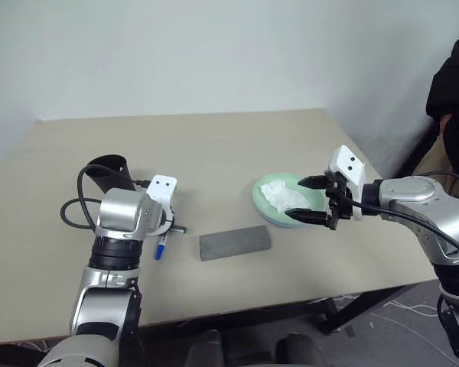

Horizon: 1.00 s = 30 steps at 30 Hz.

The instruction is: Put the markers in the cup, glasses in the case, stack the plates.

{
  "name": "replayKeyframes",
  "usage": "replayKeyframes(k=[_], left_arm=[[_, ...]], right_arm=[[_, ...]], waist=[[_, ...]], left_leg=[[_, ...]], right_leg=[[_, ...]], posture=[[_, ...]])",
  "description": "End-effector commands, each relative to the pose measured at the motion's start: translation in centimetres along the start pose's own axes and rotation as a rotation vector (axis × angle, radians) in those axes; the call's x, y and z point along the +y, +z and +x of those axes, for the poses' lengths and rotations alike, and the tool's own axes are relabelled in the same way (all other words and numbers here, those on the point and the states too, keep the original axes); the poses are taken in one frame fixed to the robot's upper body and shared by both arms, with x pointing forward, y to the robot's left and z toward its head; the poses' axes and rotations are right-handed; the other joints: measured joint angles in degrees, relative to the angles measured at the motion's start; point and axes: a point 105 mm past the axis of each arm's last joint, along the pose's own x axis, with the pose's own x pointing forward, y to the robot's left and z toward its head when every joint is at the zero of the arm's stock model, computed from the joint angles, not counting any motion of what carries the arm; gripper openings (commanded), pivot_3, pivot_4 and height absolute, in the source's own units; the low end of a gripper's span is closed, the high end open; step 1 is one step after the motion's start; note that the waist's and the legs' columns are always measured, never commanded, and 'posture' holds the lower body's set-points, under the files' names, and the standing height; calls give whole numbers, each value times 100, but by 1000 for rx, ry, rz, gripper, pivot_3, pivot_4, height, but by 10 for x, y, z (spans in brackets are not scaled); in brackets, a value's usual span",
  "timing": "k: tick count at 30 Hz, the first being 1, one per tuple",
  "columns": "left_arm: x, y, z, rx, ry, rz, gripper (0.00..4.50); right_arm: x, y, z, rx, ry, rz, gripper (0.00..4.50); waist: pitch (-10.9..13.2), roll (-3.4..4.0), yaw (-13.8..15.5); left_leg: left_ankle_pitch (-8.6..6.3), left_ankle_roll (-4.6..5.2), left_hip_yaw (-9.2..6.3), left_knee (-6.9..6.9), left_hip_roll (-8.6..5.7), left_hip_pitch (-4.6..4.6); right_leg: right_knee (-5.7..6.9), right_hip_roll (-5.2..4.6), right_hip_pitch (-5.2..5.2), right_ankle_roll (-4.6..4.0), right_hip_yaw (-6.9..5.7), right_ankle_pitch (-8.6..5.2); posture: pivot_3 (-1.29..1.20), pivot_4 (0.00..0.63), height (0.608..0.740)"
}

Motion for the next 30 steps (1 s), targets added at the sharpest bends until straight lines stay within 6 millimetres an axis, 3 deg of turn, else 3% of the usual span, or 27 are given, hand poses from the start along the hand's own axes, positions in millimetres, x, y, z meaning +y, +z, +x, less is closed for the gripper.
replayKeyframes(k=[1, 5, 7, 10, 14, 16, 19, 24, 27, 30], left_arm=[[-1, -13, 5, 47, -4, 17, 110], [-18, -9, -5, 6, -74, 146, 110], [-18, 16, -14, -125, -76, 219, 110], [-7, 71, -36, -403, -71, 179, 110], [-17, 123, -79, -732, -279, 161, 110], [-12, 143, -95, -875, -332, 126, 110], [13, 163, -101, -991, -255, 48, 110], [75, 176, -102, -1170, 86, -2, 110], [88, 173, -100, -1204, 165, 38, 110], [98, 164, -92, -1205, 84, -43, 110]], right_arm=[[-3, 16, -7, -43, -21, -43, 4500], [0, 14, -5, -37, -8, -36, 4500], [0, 17, -3, -52, -5, -31, 4500], [1, 20, -1, -61, -3, -31, 4500], [4, 19, 0, -69, 5, -18, 4500], [3, 20, 1, -69, 2, -20, 4500], [0, 22, 1, -75, -9, -21, 4500], [1, 22, -1, -72, -18, -25, 4500], [0, 21, -2, -69, -24, -21, 4500], [0, 20, -2, -66, -24, -15, 4500]], waist=[[0, 0, -2], [0, 1, -6], [0, 1, -4], [5, -4, 29], [5, -8, 48], [5, -7, 48], [4, -4, 35], [4, -2, 3], [5, -8, 12], [5, -8, 53]], left_leg=[[0, 0, 0, 0, 0, 0], [0, 0, 1, -1, 0, 0], [-1, -1, 3, -3, -1, -1], [0, -1, 1, -2, 0, -6], [-1, -1, -1, 2, -1, -9], [-1, 0, 1, -1, -1, -9], [0, 0, 3, -4, -1, -9], [2, 2, 4, -1, -1, -8], [1, 2, 6, 0, -1, -12], [1, 1, 6, 2, -2, -13]], right_leg=[[0, 0, 0, 0, 0, 0], [-1, 0, -1, 0, 2, 0], [-3, 0, -2, -2, 3, 1], [-3, -1, -7, -7, 0, 4], [-7, -3, -6, -8, -5, 4], [-10, -4, -5, -10, -3, 6], [-9, 0, 2, -17, -2, 10], [-6, 3, 5, -10, 3, 13], [-7, 2, 3, -8, 3, 15], [-8, 0, 1, -9, 0, 14]], posture=[[0, 0, 740], [0, 0, 740], [0, 0, 740], [0, 0, 740], [0, 0, 740], [0, 0, 740], [0, 0, 740], [0, 0, 740], [0, 0, 740], [0, 0, 740]])
